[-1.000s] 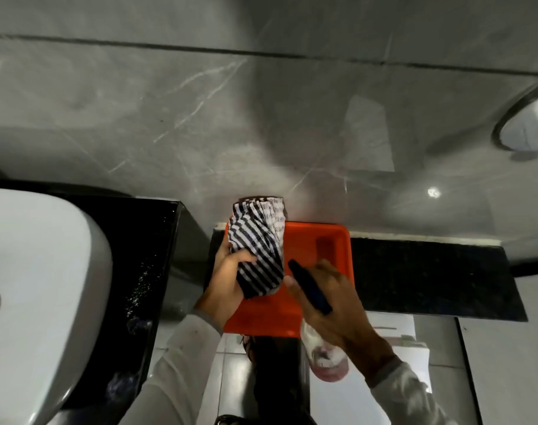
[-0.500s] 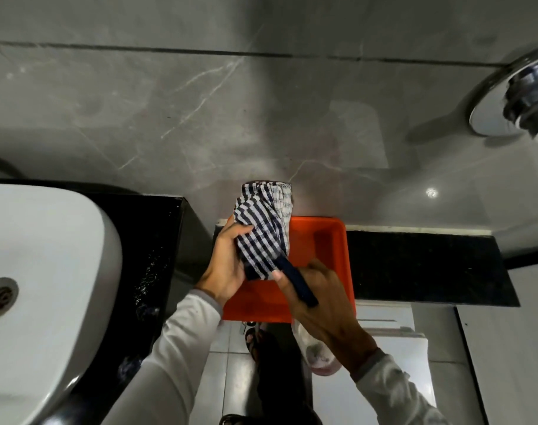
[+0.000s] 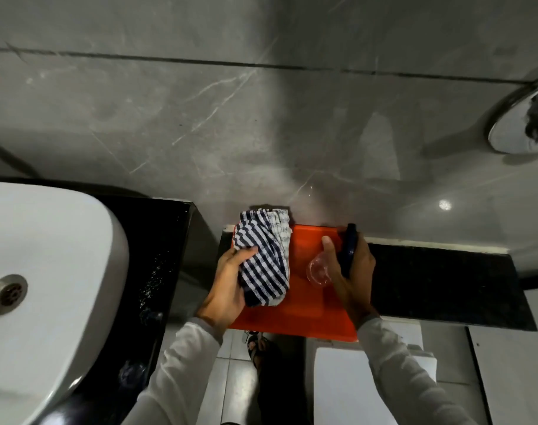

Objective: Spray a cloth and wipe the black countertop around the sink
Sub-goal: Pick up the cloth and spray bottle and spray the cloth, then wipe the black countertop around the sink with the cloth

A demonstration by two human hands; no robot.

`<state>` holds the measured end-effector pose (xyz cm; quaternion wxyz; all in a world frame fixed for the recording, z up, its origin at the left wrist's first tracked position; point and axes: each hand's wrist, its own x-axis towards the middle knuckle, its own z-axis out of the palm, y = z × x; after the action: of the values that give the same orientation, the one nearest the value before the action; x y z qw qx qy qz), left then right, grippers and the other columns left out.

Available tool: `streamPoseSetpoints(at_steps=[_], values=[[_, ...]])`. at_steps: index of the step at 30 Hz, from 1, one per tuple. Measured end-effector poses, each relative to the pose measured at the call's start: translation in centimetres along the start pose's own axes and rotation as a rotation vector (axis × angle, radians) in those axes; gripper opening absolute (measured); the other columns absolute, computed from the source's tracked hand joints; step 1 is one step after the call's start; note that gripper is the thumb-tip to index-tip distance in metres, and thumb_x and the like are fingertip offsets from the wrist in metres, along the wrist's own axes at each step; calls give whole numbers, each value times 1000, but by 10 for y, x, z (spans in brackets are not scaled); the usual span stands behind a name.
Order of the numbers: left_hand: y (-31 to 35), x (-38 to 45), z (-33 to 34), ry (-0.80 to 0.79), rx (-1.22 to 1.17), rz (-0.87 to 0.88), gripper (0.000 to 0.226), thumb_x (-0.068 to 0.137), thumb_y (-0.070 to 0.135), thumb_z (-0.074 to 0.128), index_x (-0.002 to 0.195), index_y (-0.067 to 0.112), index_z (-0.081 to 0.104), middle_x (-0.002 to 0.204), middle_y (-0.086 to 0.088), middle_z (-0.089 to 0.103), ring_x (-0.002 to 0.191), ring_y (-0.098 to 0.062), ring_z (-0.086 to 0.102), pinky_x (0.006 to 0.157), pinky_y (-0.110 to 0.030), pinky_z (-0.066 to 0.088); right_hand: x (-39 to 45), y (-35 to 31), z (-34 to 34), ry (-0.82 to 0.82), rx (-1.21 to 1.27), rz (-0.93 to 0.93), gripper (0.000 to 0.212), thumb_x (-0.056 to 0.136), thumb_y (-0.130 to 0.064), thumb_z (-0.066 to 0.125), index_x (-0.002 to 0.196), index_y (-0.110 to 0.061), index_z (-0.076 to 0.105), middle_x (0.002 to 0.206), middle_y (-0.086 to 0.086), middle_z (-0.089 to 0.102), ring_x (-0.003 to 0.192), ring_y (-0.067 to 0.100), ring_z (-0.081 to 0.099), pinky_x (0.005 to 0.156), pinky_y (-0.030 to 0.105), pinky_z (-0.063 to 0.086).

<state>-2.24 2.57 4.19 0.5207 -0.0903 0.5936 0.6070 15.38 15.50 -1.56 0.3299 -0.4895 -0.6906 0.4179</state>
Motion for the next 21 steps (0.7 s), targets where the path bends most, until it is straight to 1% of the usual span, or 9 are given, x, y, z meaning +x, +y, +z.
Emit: streamPoseSetpoints(at_steps=[5, 9, 12, 14, 16, 17, 18, 19, 21], values=[[-11, -10, -5, 77, 37, 16, 53, 88, 30, 74, 136, 9, 63, 131, -17, 74, 120, -36, 71, 104, -54, 57, 4, 21, 6, 8, 7, 84, 60, 85, -73, 67, 125, -31, 54, 116, 7, 70, 106, 24, 70, 94, 58, 61], [-8, -31, -16, 26, -17, 53, 52, 87, 28, 73, 133, 6, 65, 127, -19, 77, 114, -32, 76, 83, -39, 66, -11, 14, -12, -122, -89, 175, 102, 66, -56, 94, 147, -22, 43, 145, 18, 57, 135, 39, 56, 111, 68, 47], [-2, -48, -24, -50, -71, 52, 59, 82, 27, 75, 133, 1, 64, 124, -20, 78, 108, -30, 79, 76, -34, 68, -57, -1, -34, 28, -148, 213, 115, 62, -79, 80, 154, -22, 40, 158, 12, 47, 145, 34, 46, 117, 68, 41], [5, -62, -27, -120, -81, 48, 60, 81, 27, 75, 134, -1, 63, 122, -20, 79, 105, -29, 80, 77, -34, 68, -89, -32, -32, 25, 102, 288, 93, 75, -78, 69, 152, -32, 43, 158, 6, 48, 138, 30, 54, 109, 66, 51], [9, -78, -29, -175, -110, 37, 59, 85, 24, 75, 136, -1, 60, 126, -22, 77, 112, -32, 77, 87, -41, 66, -109, -69, -15, -176, 327, 386, 49, 102, -49, 56, 147, -32, 49, 157, 3, 52, 134, 23, 60, 105, 60, 57], [9, -85, -27, -192, -123, 26, 58, 88, 23, 75, 138, -1, 58, 129, -23, 75, 117, -35, 74, 96, -45, 63, -113, -87, -3, -256, 491, 506, 35, 109, -28, 51, 144, -29, 52, 154, -3, 58, 132, 12, 63, 106, 48, 59], [10, -93, -26, -196, -102, 42, 54, 92, 23, 74, 138, 0, 58, 130, -22, 75, 121, -35, 73, 104, -50, 59, -118, -104, 4, -344, 649, 554, 37, 107, -12, 55, 143, -24, 56, 146, -12, 65, 125, -1, 65, 104, 32, 59], [9, -101, -23, -194, -12, 103, 47, 95, 25, 72, 136, 3, 61, 130, -18, 76, 122, -32, 72, 111, -52, 55, -121, -118, 13, -360, 851, 602, 41, 102, -15, 62, 143, -16, 57, 140, -17, 69, 126, -4, 63, 107, 26, 53], [7, -112, -20, -143, 331, 397, 36, 102, 30, 64, 135, 16, 67, 143, -2, 69, 134, -13, 64, 123, -46, 45, -121, -150, 33, -403, 1223, 797, 72, 90, -50, 61, 149, -9, 53, 149, 3, 65, 138, 20, 57, 113, 41, 45]])
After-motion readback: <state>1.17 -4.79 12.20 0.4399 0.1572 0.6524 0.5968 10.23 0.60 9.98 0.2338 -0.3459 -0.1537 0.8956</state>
